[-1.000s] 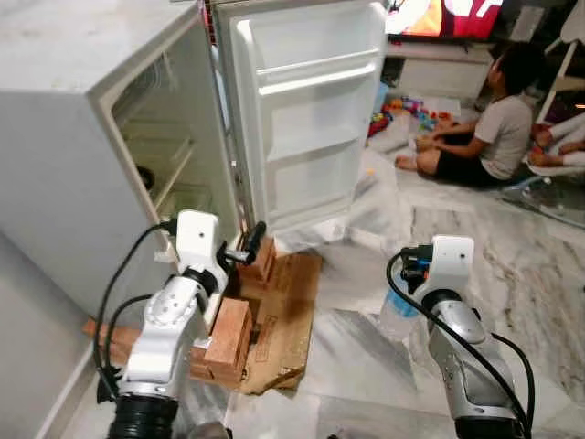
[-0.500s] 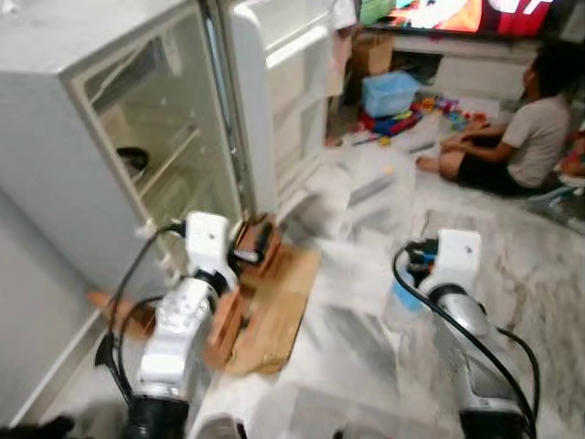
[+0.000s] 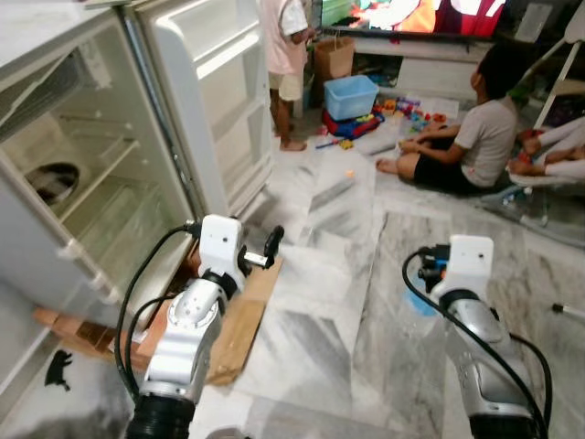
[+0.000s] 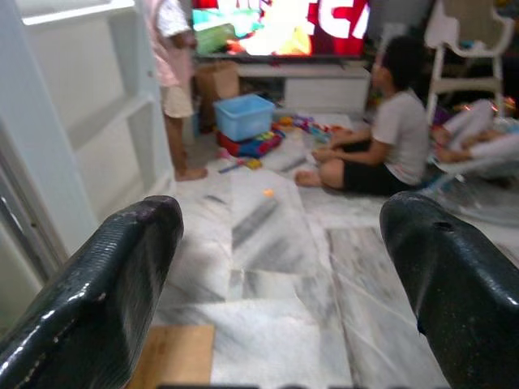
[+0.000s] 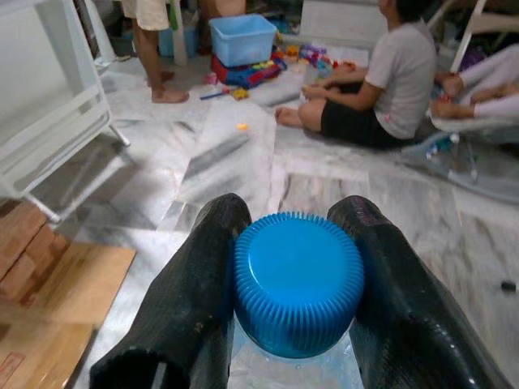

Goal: Restocking fridge

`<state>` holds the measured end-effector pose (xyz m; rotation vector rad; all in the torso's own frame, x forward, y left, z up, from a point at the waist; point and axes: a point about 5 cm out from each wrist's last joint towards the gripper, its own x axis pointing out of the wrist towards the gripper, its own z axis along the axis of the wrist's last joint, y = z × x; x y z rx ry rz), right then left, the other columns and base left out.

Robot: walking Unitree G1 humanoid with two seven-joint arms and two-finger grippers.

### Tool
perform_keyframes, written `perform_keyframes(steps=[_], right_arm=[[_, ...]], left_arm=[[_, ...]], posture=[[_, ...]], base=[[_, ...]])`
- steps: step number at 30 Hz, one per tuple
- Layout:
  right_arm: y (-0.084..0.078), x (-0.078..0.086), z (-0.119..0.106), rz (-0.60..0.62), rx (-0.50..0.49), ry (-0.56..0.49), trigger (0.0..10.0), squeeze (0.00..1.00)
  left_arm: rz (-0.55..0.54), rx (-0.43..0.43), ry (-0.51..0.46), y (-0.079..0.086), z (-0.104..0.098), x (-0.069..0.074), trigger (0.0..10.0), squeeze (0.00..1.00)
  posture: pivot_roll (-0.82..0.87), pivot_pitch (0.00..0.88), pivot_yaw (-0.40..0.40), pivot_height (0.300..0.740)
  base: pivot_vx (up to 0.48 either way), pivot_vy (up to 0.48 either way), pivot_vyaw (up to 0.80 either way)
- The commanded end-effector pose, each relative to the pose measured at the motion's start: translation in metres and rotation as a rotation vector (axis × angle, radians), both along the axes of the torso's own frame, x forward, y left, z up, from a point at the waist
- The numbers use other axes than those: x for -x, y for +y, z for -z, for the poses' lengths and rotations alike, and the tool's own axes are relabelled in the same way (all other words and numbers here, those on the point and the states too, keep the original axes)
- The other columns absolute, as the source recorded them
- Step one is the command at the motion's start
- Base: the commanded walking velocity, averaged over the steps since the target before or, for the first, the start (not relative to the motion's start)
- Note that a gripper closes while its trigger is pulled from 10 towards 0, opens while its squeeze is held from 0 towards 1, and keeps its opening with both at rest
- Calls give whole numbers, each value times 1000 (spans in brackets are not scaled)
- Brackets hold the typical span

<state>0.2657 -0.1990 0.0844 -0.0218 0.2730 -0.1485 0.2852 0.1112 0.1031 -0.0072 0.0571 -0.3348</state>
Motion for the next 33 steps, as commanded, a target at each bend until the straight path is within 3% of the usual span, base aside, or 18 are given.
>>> perform_keyframes(steps=[1, 6, 27, 33], right_arm=[[14, -7, -11, -50, -13, -55, 10000, 0], [17, -7, -12, -78, -6, -68, 10000, 0], [27, -11, -19, -146, 9, -106, 10000, 0], [29, -11, -17, -154, -8, -101, 10000, 0]], left_arm=[[-32, -15, -1, 9, 0, -1, 10000, 0], [-43, -31, 0, 9, 1, -1, 10000, 0], [-113, -101, 11, 14, 5, -6, 10000, 0], [-142, -98, 36, 15, 8, -7, 10000, 0]], posture=[[-14, 0, 7, 740], [-13, 0, 7, 740], [-15, 0, 7, 740], [-16, 0, 8, 740]], base=[[450, 0, 0], [476, 0, 0], [471, 0, 796], [107, -402, 221]])
